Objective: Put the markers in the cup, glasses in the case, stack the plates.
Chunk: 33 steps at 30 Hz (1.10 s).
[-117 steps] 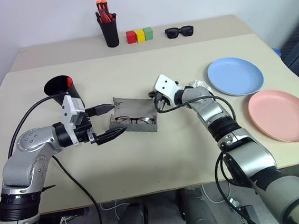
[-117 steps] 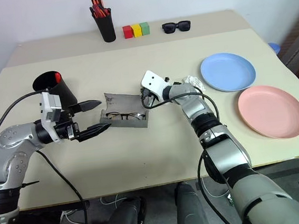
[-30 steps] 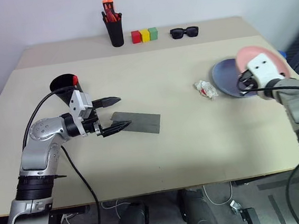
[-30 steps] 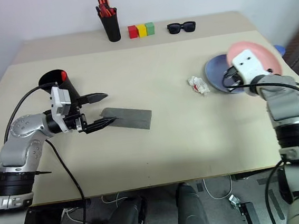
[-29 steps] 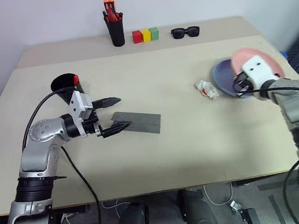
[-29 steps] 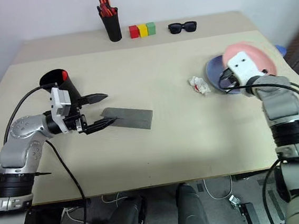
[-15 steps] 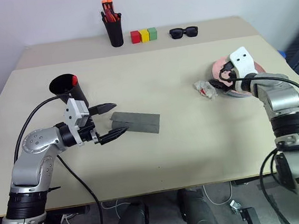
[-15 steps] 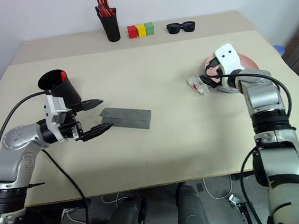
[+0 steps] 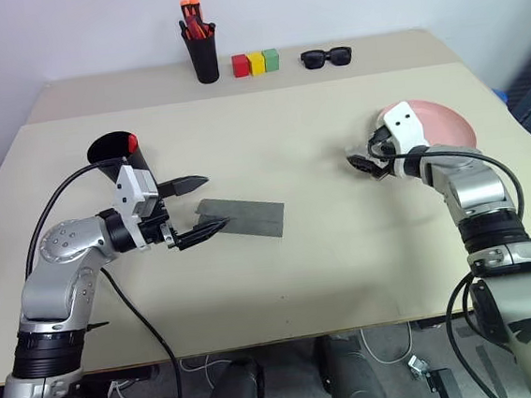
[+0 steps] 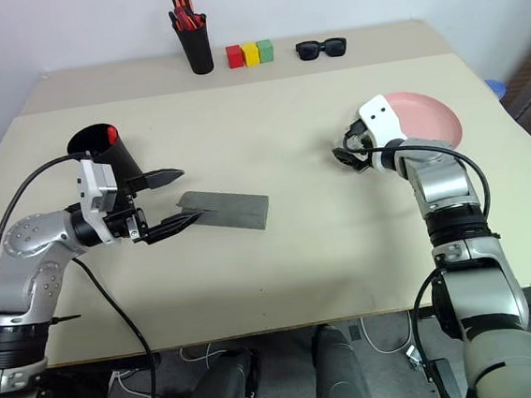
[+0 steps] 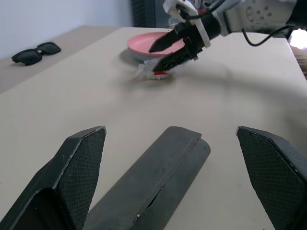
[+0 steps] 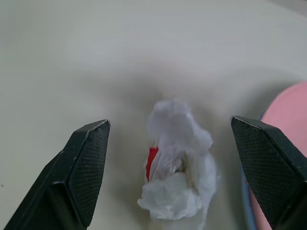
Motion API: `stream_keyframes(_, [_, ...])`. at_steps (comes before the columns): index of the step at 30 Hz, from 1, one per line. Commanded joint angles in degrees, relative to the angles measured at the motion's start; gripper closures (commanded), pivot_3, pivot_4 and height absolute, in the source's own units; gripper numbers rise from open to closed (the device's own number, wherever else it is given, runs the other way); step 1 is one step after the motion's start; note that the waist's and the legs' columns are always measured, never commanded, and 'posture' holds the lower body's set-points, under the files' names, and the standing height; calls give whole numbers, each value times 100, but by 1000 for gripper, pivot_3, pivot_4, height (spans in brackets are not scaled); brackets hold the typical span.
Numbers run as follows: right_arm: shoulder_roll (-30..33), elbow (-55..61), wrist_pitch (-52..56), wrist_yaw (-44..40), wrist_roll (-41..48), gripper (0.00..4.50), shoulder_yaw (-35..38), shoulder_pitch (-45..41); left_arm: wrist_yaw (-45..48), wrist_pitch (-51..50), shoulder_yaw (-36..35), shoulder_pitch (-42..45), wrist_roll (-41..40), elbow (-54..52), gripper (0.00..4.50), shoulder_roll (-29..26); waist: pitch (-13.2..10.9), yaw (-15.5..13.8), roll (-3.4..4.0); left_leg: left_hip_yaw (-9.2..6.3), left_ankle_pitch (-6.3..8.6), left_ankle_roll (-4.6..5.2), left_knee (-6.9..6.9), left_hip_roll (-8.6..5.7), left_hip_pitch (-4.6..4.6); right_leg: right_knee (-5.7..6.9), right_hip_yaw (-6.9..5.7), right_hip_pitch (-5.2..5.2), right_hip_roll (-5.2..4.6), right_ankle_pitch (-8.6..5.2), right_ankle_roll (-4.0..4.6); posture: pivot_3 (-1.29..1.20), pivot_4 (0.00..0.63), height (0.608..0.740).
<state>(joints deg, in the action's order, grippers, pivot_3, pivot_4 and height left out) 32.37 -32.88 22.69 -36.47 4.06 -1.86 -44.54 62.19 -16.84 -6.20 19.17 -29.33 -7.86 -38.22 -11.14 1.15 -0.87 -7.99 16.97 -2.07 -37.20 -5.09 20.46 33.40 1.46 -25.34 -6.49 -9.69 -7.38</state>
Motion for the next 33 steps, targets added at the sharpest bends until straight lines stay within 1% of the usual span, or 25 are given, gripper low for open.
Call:
stream_keyframes(1, [-14,-299,-297,-24,-248,1605,-143,-144,-29,36,-176,2,-74,-198,0,-108,0,-2,0,0,0,0,0,0,0,0,0,0,0,0,0,0,150,740])
stream_keyframes(2, [-18,-424,-321,4,-329,2069,-204,-165,-37,34,-183,-12,-78,-212,0,-116,0,-1,0,0,0,0,0,0,0,0,0,0,0,0,0,0,150,740])
stream_keyframes(4, [-3,-602,-462,32,-524,3170,-341,-201,-61,32,-192,-32,-81,-241,0,-126,0,6,0,0,0,0,0,0,-1,0,0,0,0,0,0,0,150,740])
stream_keyframes(6, [-63,-614,-495,-2,-459,4106,-243,-268,-89,18,-197,-39,-92,-265,0,-127,1,5,-1,0,0,0,0,0,-3,1,0,1,0,0,0,0,150,740])
stream_keyframes(7, [-89,-582,-495,-18,-402,4485,-173,-306,-98,14,-198,-39,-95,-267,0,-126,1,5,-1,0,0,0,0,0,-4,1,0,2,0,0,0,0,150,740])
stream_keyframes(8, [-109,-500,-472,-65,-312,4485,-91,-347,-104,11,-198,-40,-97,-268,0,-126,1,5,-1,0,0,-1,-2,0,-3,1,0,2,0,1,1,0,150,740])
stream_keyframes(11, [-217,-391,-304,17,278,4485,552,-661,-135,15,-199,-55,-99,-272,0,-112,-1,19,2,0,-1,-1,-1,0,-3,2,1,1,1,2,2,0,150,740])
stream_keyframes(14, [58,-839,-950,582,-29,4485,652,-908,-156,27,-190,-59,-97,-276,0,-91,-6,2,10,0,-1,-1,-1,0,2,2,1,-3,1,2,2,0,150,740])
stream_keyframes(17, [277,-1543,-1023,964,139,4485,1025,-1219,-183,38,-162,-48,-86,-274,0,-61,-4,-48,7,-1,-1,-1,0,-1,3,0,0,-2,0,2,3,0,150,740])
stream_keyframes(18, [355,-1754,-1021,1074,86,3552,1040,-1275,-190,38,-154,-39,-84,-271,0,-54,-3,-51,6,-2,0,-1,1,-1,3,-1,0,0,0,2,3,0,150,740])
stream_keyframes(19, [435,-1934,-1090,1224,-89,3195,943,-1288,-192,40,-149,-30,-82,-264,0,-50,-3,-48,5,-1,0,0,1,-1,3,-2,0,1,0,2,3,0,150,740])
stream_keyframes(22, [542,-2237,-1318,1386,-480,1747,659,-1271,-197,38,-129,-10,-77,-263,0,-40,-3,-3,5,2,1,1,1,-2,2,-4,1,1,0,2,3,0,150,740])
stream_keyframes(23, [528,-2278,-1356,1354,-524,1071,618,-1279,-199,41,-124,-12,-73,-264,0,-39,-3,21,6,2,0,1,2,-1,1,-2,1,1,0,2,3,0,150,740])
stream_keyframes(25, [501,-2252,-1572,1482,-587,187,611,-1342,-169,-28,-146,-24,-135,-268,0,-65,-6,104,11,5,0,1,4,0,-2,1,2,0,1,3,4,0,150,740])
stream_keyframes(27, [526,-2136,-2074,1887,-443,187,904,-1516,-162,-129,-210,-48,-238,-259,0,-73,-8,158,15,5,0,0,4,0,-1,3,3,-2,0,3,4,0,150,740])
stream_keyframes(29, [524,-2011,-2477,2039,-250,187,1155,-1629,-190,-83,-226,-95,-205,-243,0,-70,-9,171,17,6,0,0,6,0,-1,3,6,-4,1,3,3,0,150,740])
stream_keyframes(31, [311,-1606,-2579,1395,178,187,1292,-1569,-226,-34,-280,-174,-194,-253,0,-69,-9,172,17,6,0,0,7,1,-1,3,6,-5,1,3,3,0,150,740])
stream_keyframes(33, [-34,-632,-2099,320,845,187,1215,-1151,-257,-1,-429,-332,-247,-309,0,-86,-8,211,15,6,0,1,8,3,-3,1,6,-5,4,3,3,0,150,740])
